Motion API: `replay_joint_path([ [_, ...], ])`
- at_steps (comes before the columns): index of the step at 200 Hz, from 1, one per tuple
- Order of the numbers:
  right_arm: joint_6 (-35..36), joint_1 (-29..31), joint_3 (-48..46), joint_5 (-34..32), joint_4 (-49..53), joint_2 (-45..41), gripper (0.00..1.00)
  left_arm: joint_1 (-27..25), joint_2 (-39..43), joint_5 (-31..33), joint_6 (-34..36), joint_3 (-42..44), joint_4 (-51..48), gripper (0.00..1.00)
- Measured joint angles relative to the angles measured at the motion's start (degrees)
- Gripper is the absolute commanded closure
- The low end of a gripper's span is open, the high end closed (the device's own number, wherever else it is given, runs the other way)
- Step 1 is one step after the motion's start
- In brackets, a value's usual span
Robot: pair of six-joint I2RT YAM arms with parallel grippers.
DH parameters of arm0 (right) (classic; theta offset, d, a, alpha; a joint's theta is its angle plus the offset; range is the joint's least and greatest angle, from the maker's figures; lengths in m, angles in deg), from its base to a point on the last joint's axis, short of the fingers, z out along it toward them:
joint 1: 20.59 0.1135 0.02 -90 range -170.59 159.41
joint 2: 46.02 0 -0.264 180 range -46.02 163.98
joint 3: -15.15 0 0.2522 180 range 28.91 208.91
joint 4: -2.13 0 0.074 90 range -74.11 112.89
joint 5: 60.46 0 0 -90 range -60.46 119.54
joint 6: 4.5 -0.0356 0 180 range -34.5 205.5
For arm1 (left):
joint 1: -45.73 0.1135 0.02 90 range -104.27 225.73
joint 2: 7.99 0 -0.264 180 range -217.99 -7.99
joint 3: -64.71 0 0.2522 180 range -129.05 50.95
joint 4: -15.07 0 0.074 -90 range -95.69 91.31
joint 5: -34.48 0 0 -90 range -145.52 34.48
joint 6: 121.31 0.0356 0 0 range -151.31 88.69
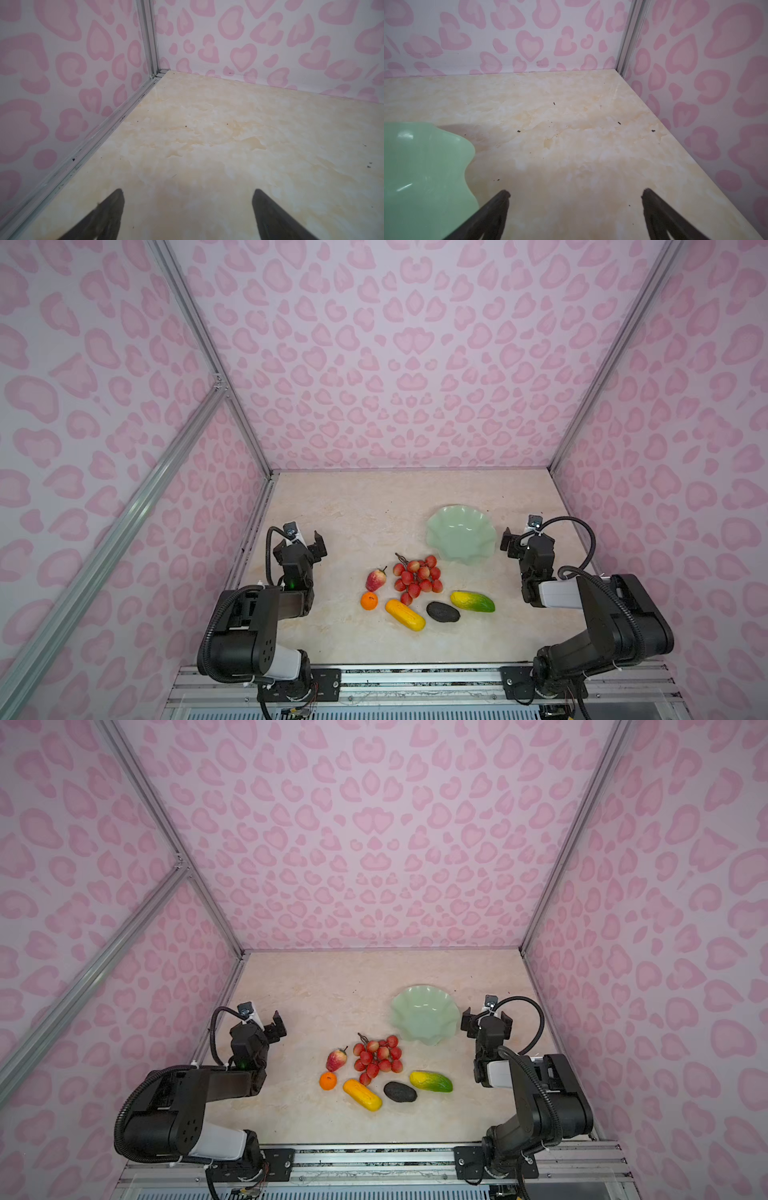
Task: Place and organize the fake fruits in the fruit bowl
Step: 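Move the right gripper down over the yellow-green cucumber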
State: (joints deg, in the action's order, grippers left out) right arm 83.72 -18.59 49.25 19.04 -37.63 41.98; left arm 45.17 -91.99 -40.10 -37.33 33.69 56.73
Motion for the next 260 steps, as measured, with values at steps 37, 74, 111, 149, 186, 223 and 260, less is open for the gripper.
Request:
replay_joint_path([
  [37, 0.0, 0.0, 0.0, 0.0, 0.0, 0.0, 0.01, 0.0, 0.0, 0.0, 0.0, 0.0, 0.0, 0.03],
  [74, 0.0, -0.8, 0.0, 1.4, 0.0, 0.0, 0.01, 0.0, 0.0, 0.0, 0.0, 0.0, 0.0, 0.03],
  [111, 0.0, -0.9, 0.0, 2.4, 0.0, 0.0, 0.01, 0.0, 0.0, 0.0, 0.0, 0.0, 0.0, 0.03],
  [149, 0.0, -0.9, -0.2, 2.6, 0.0, -0.1, 0.01, 0.0, 0.0, 0.0, 0.0, 0.0, 0.0, 0.00],
  [186, -0.4, -0.9, 2.9, 1.0, 8.1, -7.0, 0.01, -0.2, 0.3, 0.1, 0.0, -0.2, -0.4, 0.03],
  [223, -12.8, -0.1, 16.0, -1.0, 29.8, -19.5, 0.01, -3.2, 9.2, 5.6, -0.1, -9.3, -14.1, 0.03],
  [260, -20.7, 7.4, 19.6, 2.7, 51.6, -29.3, 0.01, -3.8, 21.1, 3.9, -7.5, -12.2, -26.4, 0.04],
])
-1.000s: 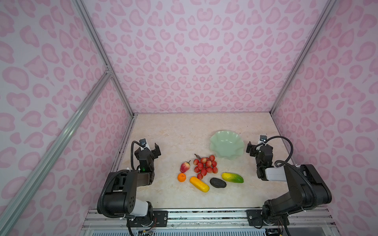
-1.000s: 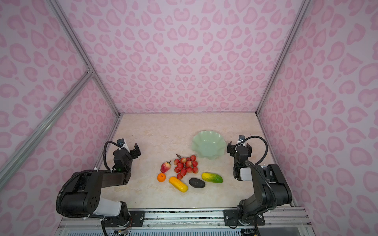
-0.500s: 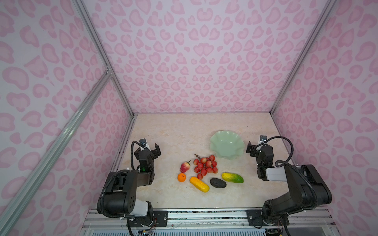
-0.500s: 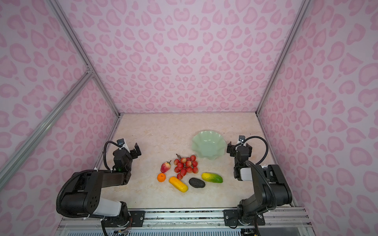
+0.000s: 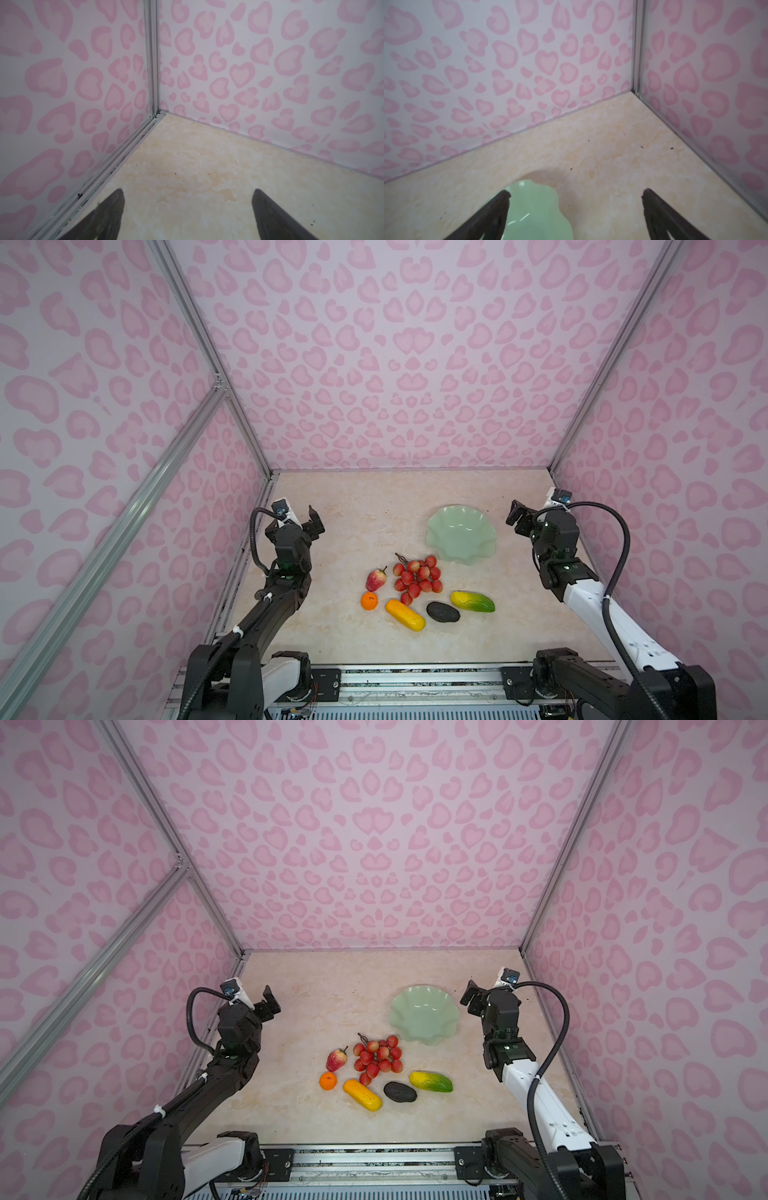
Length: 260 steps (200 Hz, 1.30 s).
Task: Place and organize the fake fruits in the fruit bowl
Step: 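Move the right gripper down over the yellow-green cucumber, then grasp the cucumber with the right gripper and carry it to the green bowl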
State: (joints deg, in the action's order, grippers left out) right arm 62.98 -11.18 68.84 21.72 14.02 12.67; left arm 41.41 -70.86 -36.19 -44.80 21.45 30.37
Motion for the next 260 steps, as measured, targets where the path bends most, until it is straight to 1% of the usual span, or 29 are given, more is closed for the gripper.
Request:
replay_joint_path([
  [18, -2.2, 6.3, 4.1, -1.9, 12.6, -0.4, 0.00, -0.1, 3.8, -3.4, -3.8, 0.2, -4.4, 0.04],
  [38, -3.8, 15.2, 8.2, -3.2, 26.2, 1.2, 0.00, -0.2, 6.7, -5.6, -7.3, 0.8, -7.4, 0.04],
  [59, -4.5, 23.4, 9.8, -2.7, 37.6, 3.6, 0.00, -0.1, 8.9, -6.8, -9.7, 1.6, -9.8, 0.03],
  [79, -4.9, 29.5, 9.6, -0.9, 44.9, 4.3, 0.00, -0.1, 10.4, -7.5, -10.8, 2.2, -11.4, 0.04],
  [101, -4.7, 35.5, 7.8, 1.2, 49.0, 4.2, 0.00, -0.1, 11.9, -7.6, -11.6, 2.8, -13.1, 0.03],
  [112, -4.7, 37.6, 7.2, 2.0, 50.5, 4.7, 0.00, -0.1, 12.5, -7.6, -11.9, 3.1, -13.9, 0.03],
  [132, -4.9, 38.9, 7.1, 2.5, 51.4, 6.5, 0.00, -0.1, 13.5, -7.6, -12.3, 3.7, -14.7, 0.03],
  [175, -6.4, 39.2, 4.9, 4.7, 49.9, 10.1, 0.02, -0.1, 14.2, -7.6, -12.9, 4.2, -16.2, 0.03],
  [193, -7.2, 39.2, 4.8, 4.2, 48.9, 11.8, 0.02, -0.1, 14.2, -7.5, -12.9, 4.2, -16.5, 0.03],
  [260, -7.8, 34.2, 4.9, 1.0, 45.8, 18.7, 0.04, -0.1, 14.3, -6.7, -11.9, 4.2, -17.5, 0.03],
])
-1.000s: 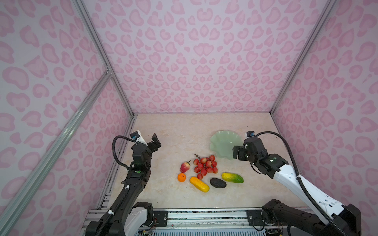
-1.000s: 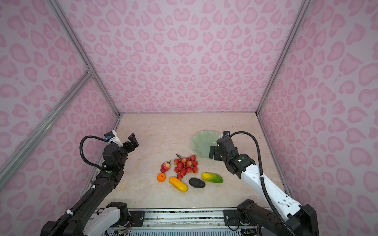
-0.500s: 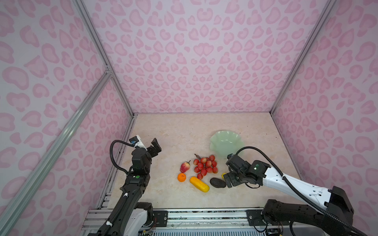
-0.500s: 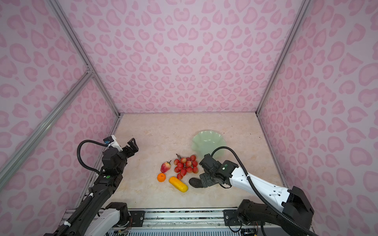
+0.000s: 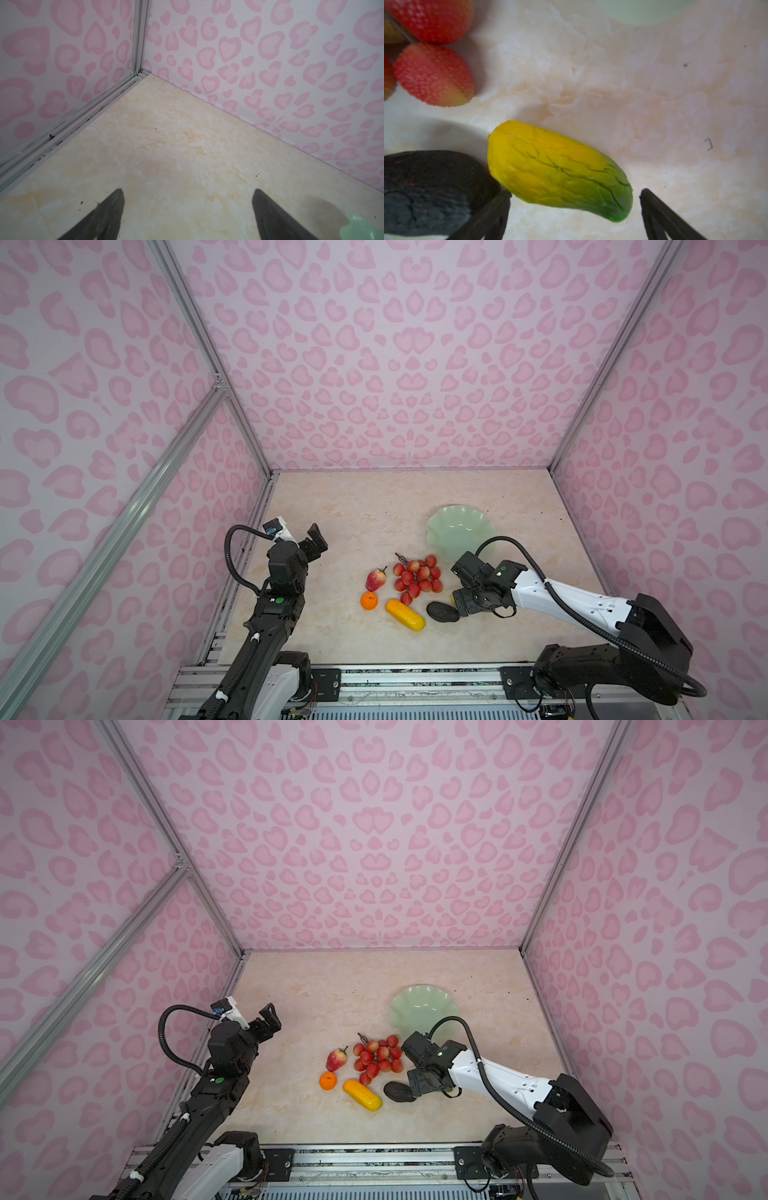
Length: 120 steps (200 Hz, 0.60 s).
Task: Place and organize the fake fruits in the fruit bowl
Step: 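Grasp the cucumber with the right gripper and carry it to the green bowl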
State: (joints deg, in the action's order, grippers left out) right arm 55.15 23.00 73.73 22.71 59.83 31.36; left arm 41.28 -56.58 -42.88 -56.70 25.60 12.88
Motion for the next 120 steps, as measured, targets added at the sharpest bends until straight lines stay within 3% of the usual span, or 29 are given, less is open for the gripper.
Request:
replay_joint_path([
  [44, 2.3, -2.4, -0.2, -0.5, -3.4, 2.4, 0.14, 0.0, 0.3, 0.5, 0.2, 0.0, -0.8, 0.03],
  [120, 3.1, -2.6, -2.0, 0.4, -7.0, 2.5, 0.56, 0.0, 1.9, 0.7, 0.0, 0.2, -2.3, 0.03],
])
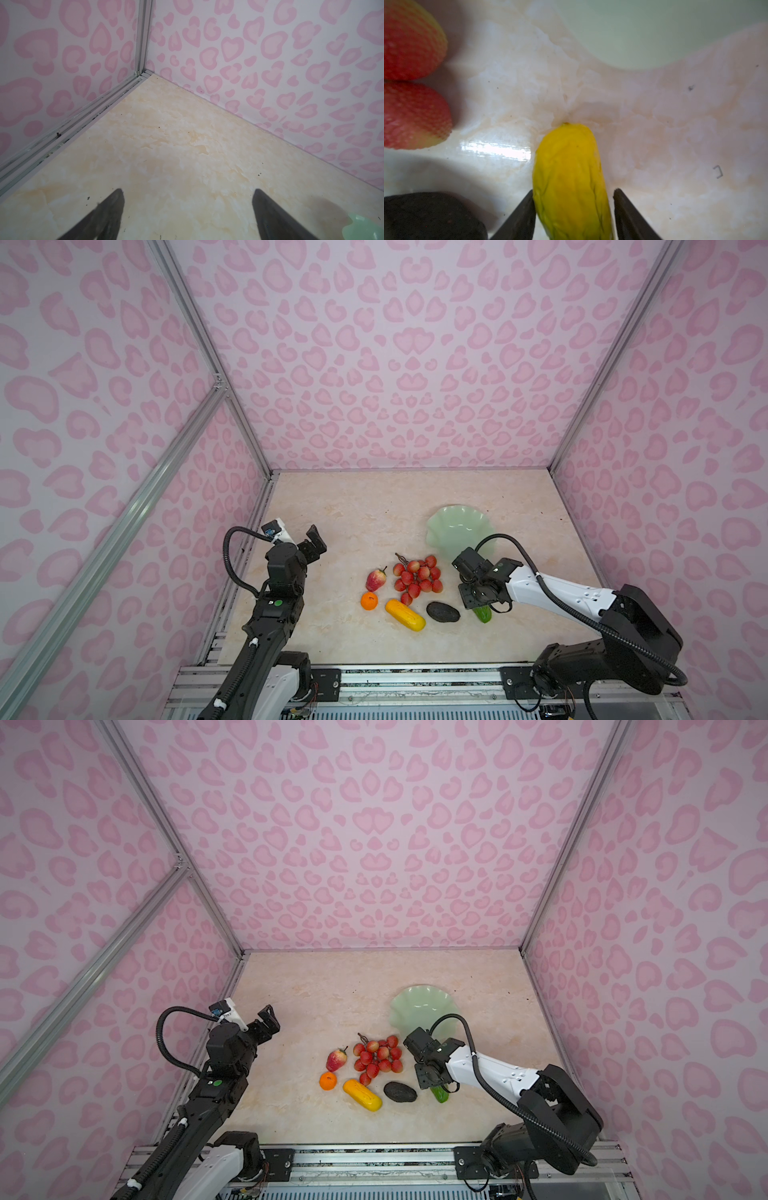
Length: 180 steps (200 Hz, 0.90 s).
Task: Place and organize the fake fruits in the fruit bowl
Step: 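Grasp the cucumber with the right gripper and carry it to the green bowl, then release the cucumber in the bowl while the left gripper grasps the peach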
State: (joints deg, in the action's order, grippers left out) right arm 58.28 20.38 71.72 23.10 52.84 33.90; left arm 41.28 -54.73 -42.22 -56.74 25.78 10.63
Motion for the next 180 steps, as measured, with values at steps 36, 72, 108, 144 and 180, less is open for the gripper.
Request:
replay_joint_path([
  [36, -0.2, 0.3, -0.1, 0.2, -0.4, -3.6, 0.69, 0.0, -0.3, 0.2, -0.3, 0.3, -0.8, 0.03],
  [72, 0.3, 1.8, 6.3, -3.2, 2.0, -10.0, 0.74, 0.0, -0.2, 0.3, -1.0, 1.3, -1.1, 0.03],
  [108, 1.7, 0.1, 12.4, -4.4, 1.8, -12.7, 0.74, 0.0, 0.4, 0.2, -1.4, 1.7, -1.9, 0.03],
  [144, 4.5, -7.1, 20.0, -1.7, -4.3, -3.2, 0.74, 0.0, 1.0, 0.0, -1.4, 2.1, -3.0, 0.04],
  [180, 7.3, -11.7, 29.8, 2.4, -8.6, 11.6, 0.74, 0.0, 3.2, -1.1, -1.2, 1.7, -6.4, 0.06],
])
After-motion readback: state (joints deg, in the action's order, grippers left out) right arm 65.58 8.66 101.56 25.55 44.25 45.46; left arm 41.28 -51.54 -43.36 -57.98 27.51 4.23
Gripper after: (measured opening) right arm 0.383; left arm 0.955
